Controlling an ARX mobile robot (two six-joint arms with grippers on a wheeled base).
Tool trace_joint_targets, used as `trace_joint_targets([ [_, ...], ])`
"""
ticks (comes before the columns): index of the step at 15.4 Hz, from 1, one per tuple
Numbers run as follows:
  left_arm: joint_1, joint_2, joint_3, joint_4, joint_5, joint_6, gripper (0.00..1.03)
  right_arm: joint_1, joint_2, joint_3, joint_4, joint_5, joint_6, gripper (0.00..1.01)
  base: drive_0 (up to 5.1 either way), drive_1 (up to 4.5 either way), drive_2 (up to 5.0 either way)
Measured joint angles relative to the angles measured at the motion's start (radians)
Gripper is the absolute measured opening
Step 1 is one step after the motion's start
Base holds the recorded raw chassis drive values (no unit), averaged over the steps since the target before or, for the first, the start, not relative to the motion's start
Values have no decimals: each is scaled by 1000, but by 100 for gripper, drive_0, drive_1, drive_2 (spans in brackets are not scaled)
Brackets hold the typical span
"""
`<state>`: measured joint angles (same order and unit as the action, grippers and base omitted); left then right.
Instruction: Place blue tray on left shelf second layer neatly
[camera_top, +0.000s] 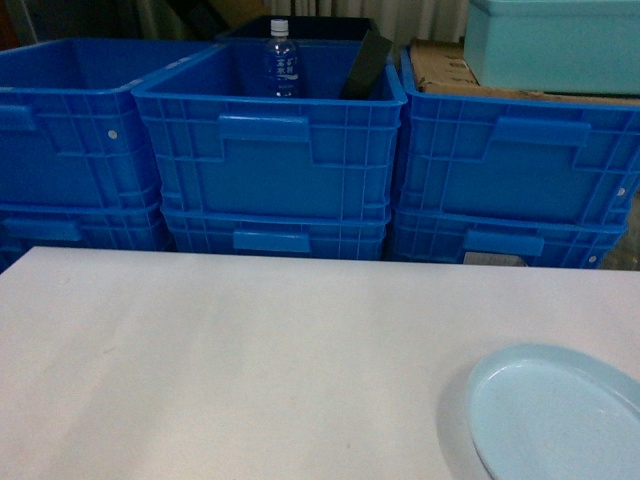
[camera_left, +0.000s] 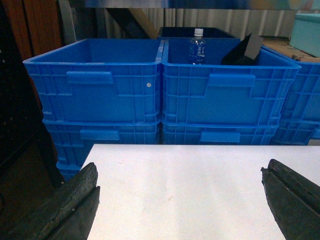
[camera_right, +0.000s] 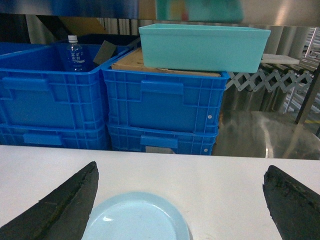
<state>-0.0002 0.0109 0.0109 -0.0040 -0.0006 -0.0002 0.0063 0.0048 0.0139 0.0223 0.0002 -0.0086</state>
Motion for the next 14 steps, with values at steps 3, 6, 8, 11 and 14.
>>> trace_joint_targets([
  [3, 0, 0, 0, 0, 0, 0, 98, 0, 0, 0, 0, 0, 0, 98, 0, 0, 0],
  [6, 0, 0, 0, 0, 0, 0, 98, 0, 0, 0, 0, 0, 0, 98, 0, 0, 0],
  [8, 0, 0, 0, 0, 0, 0, 98, 0, 0, 0, 0, 0, 0, 98, 0, 0, 0],
  [11, 0, 0, 0, 0, 0, 0, 98, 0, 0, 0, 0, 0, 0, 98, 0, 0, 0],
  [14, 0, 0, 0, 0, 0, 0, 98, 0, 0, 0, 0, 0, 0, 98, 0, 0, 0],
])
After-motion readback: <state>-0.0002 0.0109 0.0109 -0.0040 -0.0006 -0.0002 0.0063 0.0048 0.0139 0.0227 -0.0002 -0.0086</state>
